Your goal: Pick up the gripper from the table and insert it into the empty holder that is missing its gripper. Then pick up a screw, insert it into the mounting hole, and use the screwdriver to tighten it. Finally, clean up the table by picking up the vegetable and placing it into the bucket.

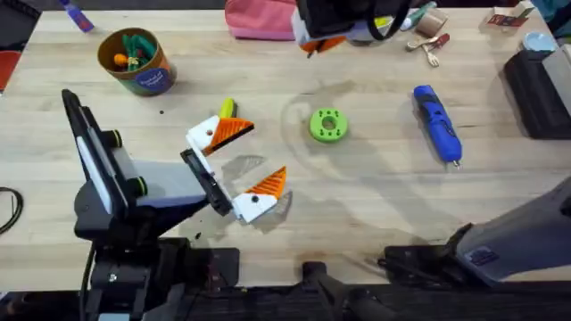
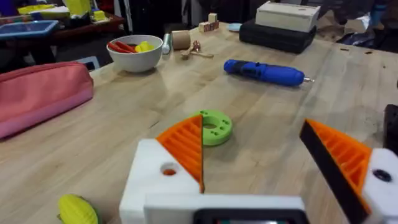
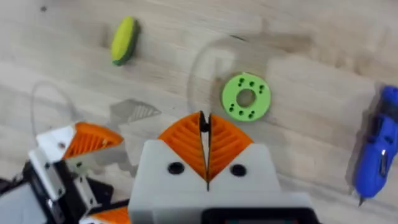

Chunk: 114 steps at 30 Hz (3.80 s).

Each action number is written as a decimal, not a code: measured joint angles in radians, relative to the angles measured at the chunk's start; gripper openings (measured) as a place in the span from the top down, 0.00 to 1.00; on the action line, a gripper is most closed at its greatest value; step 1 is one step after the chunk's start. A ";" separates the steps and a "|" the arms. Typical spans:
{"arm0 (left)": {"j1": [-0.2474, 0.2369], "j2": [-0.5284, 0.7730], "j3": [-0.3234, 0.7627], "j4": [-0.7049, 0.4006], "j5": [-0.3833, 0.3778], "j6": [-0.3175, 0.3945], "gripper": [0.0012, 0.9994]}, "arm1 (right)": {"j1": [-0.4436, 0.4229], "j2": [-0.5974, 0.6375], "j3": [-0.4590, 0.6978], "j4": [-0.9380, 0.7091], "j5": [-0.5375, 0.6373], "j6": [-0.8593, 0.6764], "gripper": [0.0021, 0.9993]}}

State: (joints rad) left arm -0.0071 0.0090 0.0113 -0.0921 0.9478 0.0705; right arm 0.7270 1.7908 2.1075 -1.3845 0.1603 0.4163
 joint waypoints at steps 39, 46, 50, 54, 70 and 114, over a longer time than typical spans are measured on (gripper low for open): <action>0.000 0.000 0.000 0.000 0.000 0.000 0.01 | 0.320 0.168 0.173 -0.002 -0.125 -0.426 1.00; 0.000 0.000 0.000 0.000 0.000 0.000 0.01 | 0.352 0.168 0.173 -0.002 -0.126 -0.477 1.00; 0.000 0.000 0.000 0.000 0.000 0.000 0.01 | 0.353 0.169 0.173 0.000 -0.128 -0.496 1.00; 0.000 0.000 0.000 0.000 0.000 0.000 0.01 | 0.352 0.172 0.174 0.002 -0.128 -0.507 1.00; 0.000 0.000 0.000 0.000 0.000 0.000 0.01 | 0.352 0.225 0.174 0.023 -0.128 -0.515 1.00; 0.000 0.000 0.000 0.000 0.000 0.000 0.01 | 0.359 0.238 0.175 0.027 -0.128 -0.515 1.00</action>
State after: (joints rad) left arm -0.0071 0.0090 0.0113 -0.0921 0.9478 0.0706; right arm 1.0863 2.0293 2.2822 -1.3575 0.0326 -0.0986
